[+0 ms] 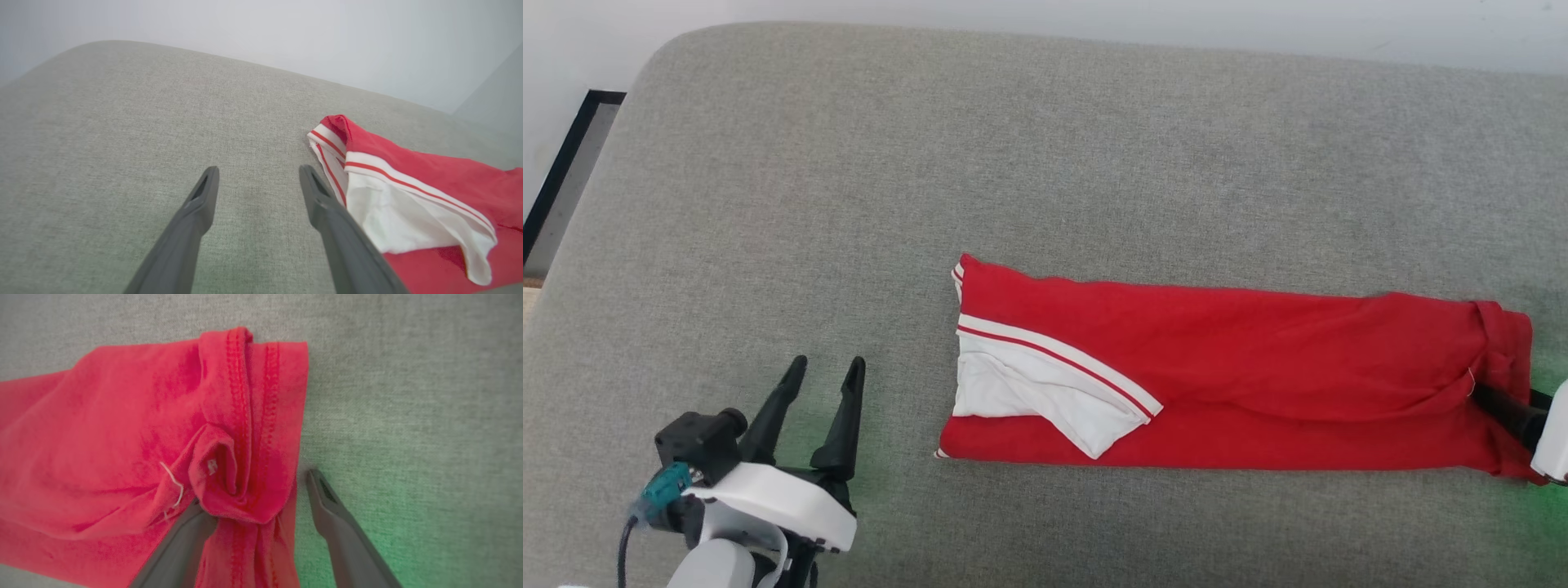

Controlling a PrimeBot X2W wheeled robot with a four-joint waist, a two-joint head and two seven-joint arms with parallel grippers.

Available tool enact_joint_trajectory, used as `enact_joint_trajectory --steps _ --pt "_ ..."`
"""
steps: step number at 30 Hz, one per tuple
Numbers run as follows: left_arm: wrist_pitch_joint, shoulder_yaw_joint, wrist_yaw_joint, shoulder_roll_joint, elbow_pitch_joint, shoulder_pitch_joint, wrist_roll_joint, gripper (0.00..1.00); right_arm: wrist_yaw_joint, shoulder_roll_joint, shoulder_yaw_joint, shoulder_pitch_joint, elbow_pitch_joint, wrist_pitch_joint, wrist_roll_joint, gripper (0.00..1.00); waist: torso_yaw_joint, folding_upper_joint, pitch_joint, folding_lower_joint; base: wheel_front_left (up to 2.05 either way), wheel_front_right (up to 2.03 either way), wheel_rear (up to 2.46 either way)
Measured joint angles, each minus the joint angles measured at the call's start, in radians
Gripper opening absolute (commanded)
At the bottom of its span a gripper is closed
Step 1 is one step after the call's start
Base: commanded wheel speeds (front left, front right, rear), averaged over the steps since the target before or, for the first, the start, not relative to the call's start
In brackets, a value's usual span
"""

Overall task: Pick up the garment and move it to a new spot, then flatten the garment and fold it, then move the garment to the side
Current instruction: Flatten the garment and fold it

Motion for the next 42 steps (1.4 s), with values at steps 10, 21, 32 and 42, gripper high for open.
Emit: enact_joint_trajectory --steps 10,21,32,42 --pt "0.0 0.18 -0.001 -0.115 -0.127 0.081 0.308 1.0 -0.001 0.016 0.025 -0.03 0.05 -0.002 -0.008 1.0 -0.001 0.0 -0.006 0.0 0.0 0.0 0.0" --pt "0.0 0.18 -0.002 -0.139 -0.157 0.099 0.337 1.0 0.0 0.029 0.046 -0.069 0.107 0.013 -0.012 0.0 0.009 0.0 -0.009 0.0 0.0 0.0 0.0" --pt "0.0 0.172 -0.002 -0.122 -0.185 0.113 0.305 1.0 0.004 -0.002 -0.032 -0.044 0.104 -0.036 0.023 0.0 -0.029 0.0 -0.024 -0.0001 0.0 0.0 0.0" --pt "0.0 0.183 -0.003 -0.11 -0.241 0.111 0.334 1.0 0.001 -0.132 -0.167 0.027 0.069 -0.058 0.028 0.0 -0.086 0.0 -0.017 0.0 0.0 0.0 0.0"
